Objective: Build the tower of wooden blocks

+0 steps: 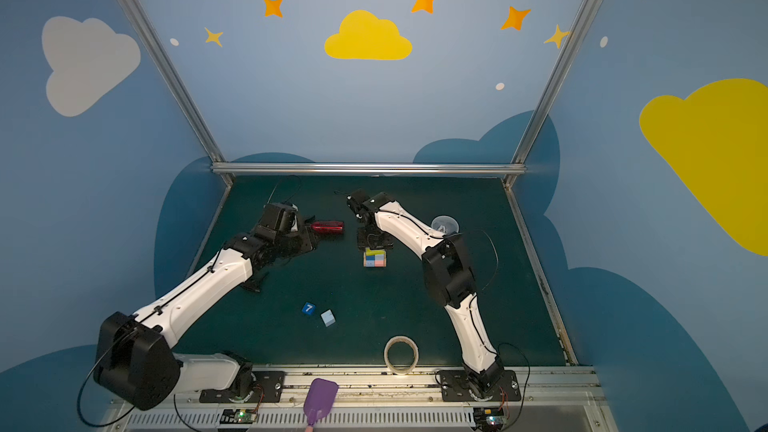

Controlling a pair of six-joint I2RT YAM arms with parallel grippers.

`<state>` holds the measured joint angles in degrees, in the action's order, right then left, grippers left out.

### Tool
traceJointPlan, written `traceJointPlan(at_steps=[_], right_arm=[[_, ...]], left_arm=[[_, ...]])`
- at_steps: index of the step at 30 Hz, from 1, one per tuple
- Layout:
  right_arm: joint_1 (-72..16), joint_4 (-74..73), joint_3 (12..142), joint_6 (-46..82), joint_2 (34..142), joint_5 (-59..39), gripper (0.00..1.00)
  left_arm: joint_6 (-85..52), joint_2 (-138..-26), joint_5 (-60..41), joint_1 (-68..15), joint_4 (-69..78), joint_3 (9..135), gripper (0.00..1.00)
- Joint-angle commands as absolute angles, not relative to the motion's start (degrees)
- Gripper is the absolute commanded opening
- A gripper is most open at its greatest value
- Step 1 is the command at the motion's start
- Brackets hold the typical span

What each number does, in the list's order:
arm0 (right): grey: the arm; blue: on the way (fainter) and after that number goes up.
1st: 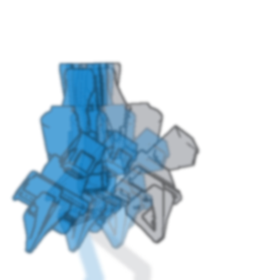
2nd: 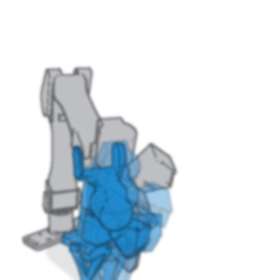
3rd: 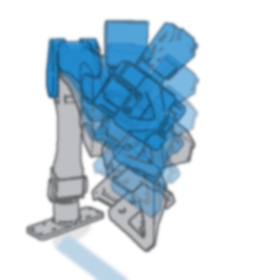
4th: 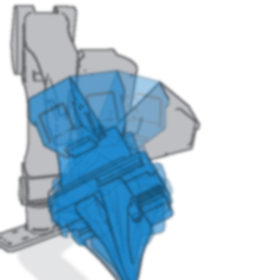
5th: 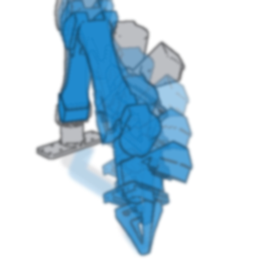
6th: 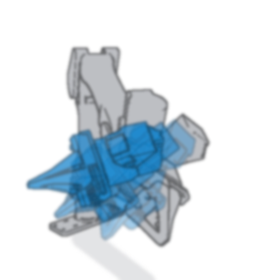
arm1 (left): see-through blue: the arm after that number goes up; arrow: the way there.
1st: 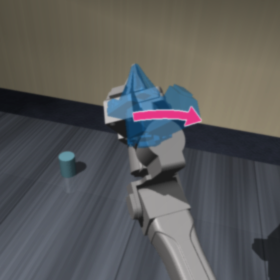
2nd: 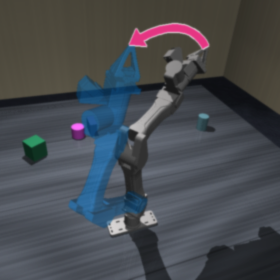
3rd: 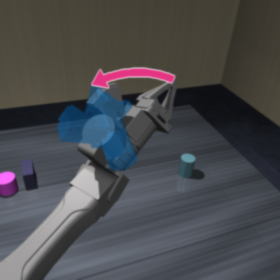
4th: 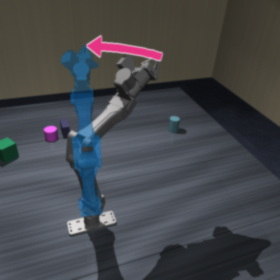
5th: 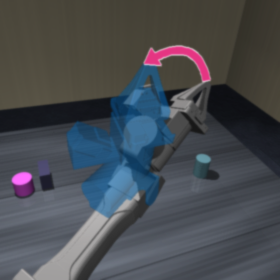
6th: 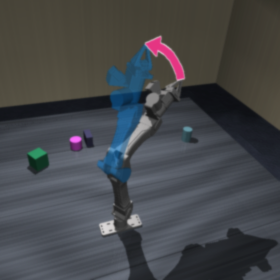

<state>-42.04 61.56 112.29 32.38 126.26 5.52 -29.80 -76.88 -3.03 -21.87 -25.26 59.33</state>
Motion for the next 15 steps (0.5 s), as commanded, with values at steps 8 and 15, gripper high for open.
traceJointPlan(at_steps=[8,15], right_arm=[[-42.36,63.80,113.91,34.23,127.05,6.57,0.65],[-42.46,63.81,113.86,34.98,127.11,6.58,0.65]], left_arm=[[-29.51,-76.02,-3.43,-21.38,-25.08,58.88,0.54],[-29.43,-75.89,-3.52,-21.33,-25.14,58.80,0.54]])
